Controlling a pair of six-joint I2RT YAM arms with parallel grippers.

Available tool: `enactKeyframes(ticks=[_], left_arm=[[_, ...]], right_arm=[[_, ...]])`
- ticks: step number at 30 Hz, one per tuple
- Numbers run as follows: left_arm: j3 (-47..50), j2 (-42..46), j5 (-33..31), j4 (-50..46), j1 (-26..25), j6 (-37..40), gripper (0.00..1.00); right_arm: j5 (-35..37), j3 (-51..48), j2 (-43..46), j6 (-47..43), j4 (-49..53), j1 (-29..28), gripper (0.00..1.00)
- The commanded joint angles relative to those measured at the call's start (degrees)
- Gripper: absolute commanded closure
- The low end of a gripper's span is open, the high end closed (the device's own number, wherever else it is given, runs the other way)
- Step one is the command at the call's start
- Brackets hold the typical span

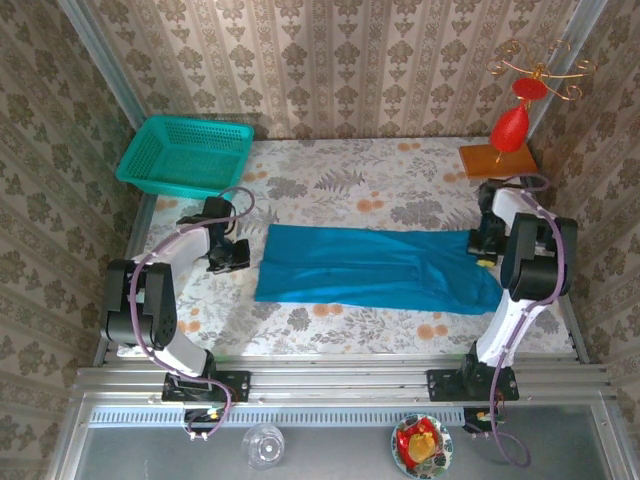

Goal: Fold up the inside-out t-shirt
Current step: Fold the T-shirt at the center of the table.

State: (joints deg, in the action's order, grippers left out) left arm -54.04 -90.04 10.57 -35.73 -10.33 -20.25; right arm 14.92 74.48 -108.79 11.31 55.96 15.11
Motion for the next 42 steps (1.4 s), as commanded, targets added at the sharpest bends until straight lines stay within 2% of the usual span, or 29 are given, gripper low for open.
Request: enactKeyframes(ticks=[1,3,7,12,15,19,29,42], left_arm=[[-1.8,-0.9,1.9,-1.8,0.3,1.5,0.94],[-2.4,-1.7,3.5,-1.5,-0.2,1.4,0.95],[-4.0,-3.0,5.5,-0.5,-2.5,0.0,0.97],[-5.5,-6.2,10.1,3.4,-6.1,-3.0,0.98],[-6.8,-8.4,10.7,4.5,-8.8,-4.5,0.98],[-7.5,-10.9,10.7,5.2,-12.0,-5.9,0.99],[-6.7,-14.6,15.2,10.5,-14.7,-7.4,1.0],[-5.3,-15.6,17.8,13.9,-15.5,-8.5,1.0]], right_arm=[[12.8,3.5,4.4,2.7,2.4,4.2,1.0],[13.2,4.4,6.0,2.5,2.2,4.3,1.0],[6.4,5.5,9.9,2.8,3.8,2.2,1.0],[-2.3,6.4,10.8,3.4,8.5,-4.1,1.0],[-6.1,6.1,10.9,6.0,10.2,-8.4,1.0],[-16.4,4.7,11.2,10.6,10.3,-12.5,1.0],[-26.1,3.8,11.3,16.6,6.3,-24.7,1.0],[-33.7,11.1,7.0,22.7,3.1,-36.8,1.0]])
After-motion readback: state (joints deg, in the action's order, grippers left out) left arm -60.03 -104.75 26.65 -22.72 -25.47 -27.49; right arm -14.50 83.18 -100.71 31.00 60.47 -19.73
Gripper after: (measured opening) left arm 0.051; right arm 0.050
